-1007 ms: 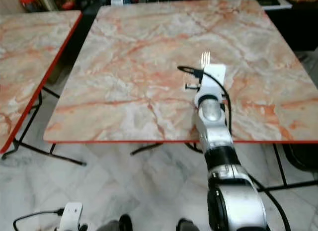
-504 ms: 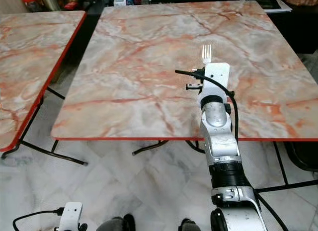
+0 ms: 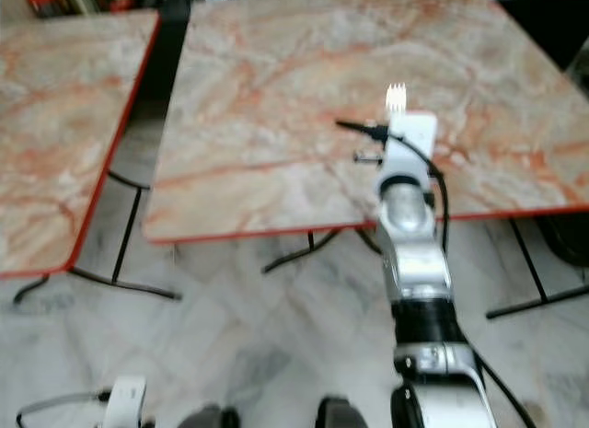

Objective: Setting the table

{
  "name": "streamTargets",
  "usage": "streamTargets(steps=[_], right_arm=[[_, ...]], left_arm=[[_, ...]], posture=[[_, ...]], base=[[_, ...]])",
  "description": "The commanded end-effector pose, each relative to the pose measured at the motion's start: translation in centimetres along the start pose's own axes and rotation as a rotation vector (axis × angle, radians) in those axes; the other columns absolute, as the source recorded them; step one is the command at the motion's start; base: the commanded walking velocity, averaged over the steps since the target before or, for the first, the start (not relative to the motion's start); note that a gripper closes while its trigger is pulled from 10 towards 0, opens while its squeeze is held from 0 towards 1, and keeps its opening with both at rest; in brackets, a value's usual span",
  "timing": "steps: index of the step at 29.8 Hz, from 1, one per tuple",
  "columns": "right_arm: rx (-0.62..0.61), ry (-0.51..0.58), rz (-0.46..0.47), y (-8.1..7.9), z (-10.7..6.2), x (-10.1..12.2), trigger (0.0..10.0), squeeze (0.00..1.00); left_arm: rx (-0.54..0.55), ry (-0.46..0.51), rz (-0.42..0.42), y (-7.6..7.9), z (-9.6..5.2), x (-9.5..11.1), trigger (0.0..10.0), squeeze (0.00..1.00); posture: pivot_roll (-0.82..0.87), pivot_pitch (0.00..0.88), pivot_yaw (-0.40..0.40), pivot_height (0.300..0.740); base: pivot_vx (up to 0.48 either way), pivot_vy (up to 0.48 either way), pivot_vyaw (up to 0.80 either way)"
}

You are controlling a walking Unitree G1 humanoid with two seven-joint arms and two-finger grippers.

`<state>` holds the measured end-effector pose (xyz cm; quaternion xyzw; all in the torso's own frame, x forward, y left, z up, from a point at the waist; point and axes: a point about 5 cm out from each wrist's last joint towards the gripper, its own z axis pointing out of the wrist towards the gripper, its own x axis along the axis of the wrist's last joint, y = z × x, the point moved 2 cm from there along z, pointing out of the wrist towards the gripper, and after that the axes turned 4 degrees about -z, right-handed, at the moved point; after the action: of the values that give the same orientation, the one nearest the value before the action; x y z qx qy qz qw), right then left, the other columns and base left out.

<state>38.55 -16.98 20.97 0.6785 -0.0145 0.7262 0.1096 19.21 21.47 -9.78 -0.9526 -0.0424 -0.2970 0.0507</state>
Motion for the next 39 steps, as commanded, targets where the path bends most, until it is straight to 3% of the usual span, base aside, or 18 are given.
streamTargets(steps=[1,9,39], right_arm=[[0.02,0.017,0.007,-0.6,-0.1,0.6,10.0,0.0],[0.018,0.044,0.016,-0.8,-0.3,1.2,10.0,0.0],[0.036,0.068,0.018,-1.2,-0.4,1.4,10.0,0.0]], left_arm=[[0.032,-0.063,-0.002,-1.0,-0.3,-1.9,10.0,0.0],[0.044,-0.067,0.008,-2.0,-0.5,-2.1,10.0,0.0],[0.056,-0.074,0.013,-2.8,-0.8,-3.0,10.0,0.0]], posture=[[-0.02,0.198,0.048,0.74],[-0.02,0.182,0.052,0.74],[-0.01,0.163,0.049,0.74]], base=[[0.0,0.48,-0.8],[0.0,0.48,0.0],[0.0,0.476,0.0]])
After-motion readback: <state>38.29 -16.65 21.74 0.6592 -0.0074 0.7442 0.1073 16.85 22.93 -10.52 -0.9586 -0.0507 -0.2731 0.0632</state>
